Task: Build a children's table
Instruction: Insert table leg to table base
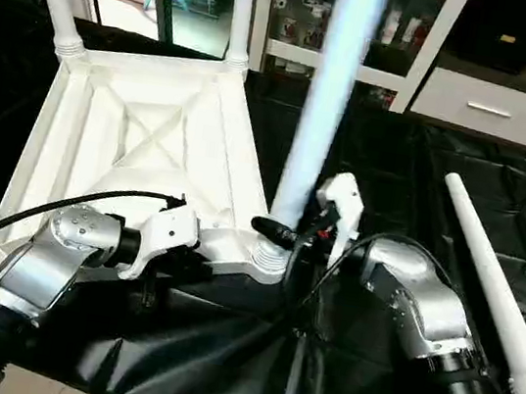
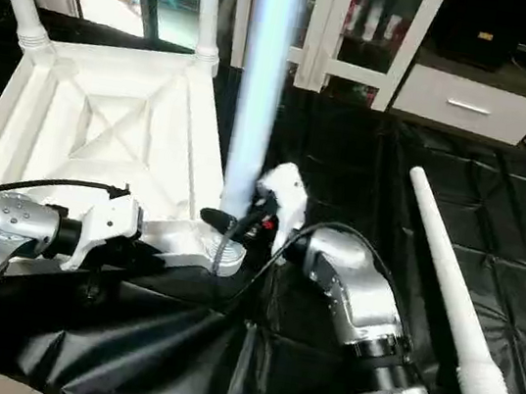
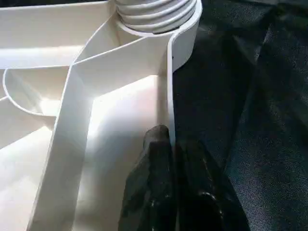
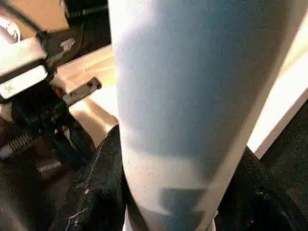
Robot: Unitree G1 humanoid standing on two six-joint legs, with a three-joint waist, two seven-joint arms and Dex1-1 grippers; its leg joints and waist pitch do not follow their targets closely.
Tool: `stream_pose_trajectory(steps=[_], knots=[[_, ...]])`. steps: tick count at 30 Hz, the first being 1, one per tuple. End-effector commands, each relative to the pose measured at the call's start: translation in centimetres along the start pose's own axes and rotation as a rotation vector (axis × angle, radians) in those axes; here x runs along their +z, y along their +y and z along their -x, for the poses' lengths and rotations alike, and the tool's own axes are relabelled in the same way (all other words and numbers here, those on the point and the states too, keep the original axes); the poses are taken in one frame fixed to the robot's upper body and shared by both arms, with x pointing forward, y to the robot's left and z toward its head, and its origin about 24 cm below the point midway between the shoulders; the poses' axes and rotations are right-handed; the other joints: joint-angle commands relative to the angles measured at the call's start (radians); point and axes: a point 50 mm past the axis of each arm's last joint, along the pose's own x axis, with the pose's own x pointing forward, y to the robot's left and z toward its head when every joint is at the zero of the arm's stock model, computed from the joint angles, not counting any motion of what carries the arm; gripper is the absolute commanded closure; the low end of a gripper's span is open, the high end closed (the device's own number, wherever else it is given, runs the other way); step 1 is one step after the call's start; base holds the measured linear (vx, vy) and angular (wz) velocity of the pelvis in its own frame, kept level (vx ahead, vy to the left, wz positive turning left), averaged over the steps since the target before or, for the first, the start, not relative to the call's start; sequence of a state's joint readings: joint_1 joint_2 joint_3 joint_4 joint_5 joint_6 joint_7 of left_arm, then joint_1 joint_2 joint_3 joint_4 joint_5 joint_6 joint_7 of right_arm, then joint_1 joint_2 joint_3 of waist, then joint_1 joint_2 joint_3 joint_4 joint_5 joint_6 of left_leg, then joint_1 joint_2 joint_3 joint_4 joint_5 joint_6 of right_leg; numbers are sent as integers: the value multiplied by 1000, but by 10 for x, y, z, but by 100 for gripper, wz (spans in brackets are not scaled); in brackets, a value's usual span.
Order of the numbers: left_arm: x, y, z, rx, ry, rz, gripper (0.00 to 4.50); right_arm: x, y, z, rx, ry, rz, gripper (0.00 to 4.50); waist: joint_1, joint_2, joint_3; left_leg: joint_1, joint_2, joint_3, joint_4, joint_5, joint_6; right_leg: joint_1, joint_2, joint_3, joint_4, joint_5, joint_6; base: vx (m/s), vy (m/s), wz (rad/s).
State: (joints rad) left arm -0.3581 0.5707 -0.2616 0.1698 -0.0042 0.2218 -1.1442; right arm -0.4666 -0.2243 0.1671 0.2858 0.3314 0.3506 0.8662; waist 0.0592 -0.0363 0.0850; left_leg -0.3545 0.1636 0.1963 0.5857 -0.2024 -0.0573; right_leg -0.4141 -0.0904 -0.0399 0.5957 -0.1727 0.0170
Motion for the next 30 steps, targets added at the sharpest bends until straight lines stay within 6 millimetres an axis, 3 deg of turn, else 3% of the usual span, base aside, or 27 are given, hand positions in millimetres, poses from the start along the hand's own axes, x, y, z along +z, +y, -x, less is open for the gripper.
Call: stream_pose_trajectory(steps=[1, 10, 13, 21, 30], knots=[[7, -13, -15, -87, -75, -1, 446, -29, -4, 8, -63, 102, -98, 262, -4, 2, -41, 12, 67, -35, -99, -370, -10, 13, -62, 51, -90, -482, -169, 0, 0, 0], [7, -13, -15, -82, -79, 7, 446, -44, 6, 21, -55, 47, -107, 262, 7, 1, -40, 13, 69, -27, -99, -320, 6, 16, -62, 53, -89, -428, -182, 0, 0, 0], [7, -13, -15, -78, -81, 10, 446, -49, 8, 26, -81, 21, -85, 262, 11, 1, -41, 8, 70, -28, -101, -302, 11, 20, -62, 52, -88, -425, -178, 0, 0, 0], [7, -14, -16, -70, -87, 18, 446, -57, 11, 35, -156, -70, -65, 262, 10, 1, -33, 8, 70, -37, -109, -375, 3, 14, -67, 53, -103, -566, -133, 0, 0, 0], [5, -17, -16, -68, -85, 28, 446, -76, 19, 34, -88, 100, 40, 262, 8, -1, -30, 4, 70, -35, -113, -357, 16, 16, -63, 52, -100, -516, -139, 0, 0, 0]])
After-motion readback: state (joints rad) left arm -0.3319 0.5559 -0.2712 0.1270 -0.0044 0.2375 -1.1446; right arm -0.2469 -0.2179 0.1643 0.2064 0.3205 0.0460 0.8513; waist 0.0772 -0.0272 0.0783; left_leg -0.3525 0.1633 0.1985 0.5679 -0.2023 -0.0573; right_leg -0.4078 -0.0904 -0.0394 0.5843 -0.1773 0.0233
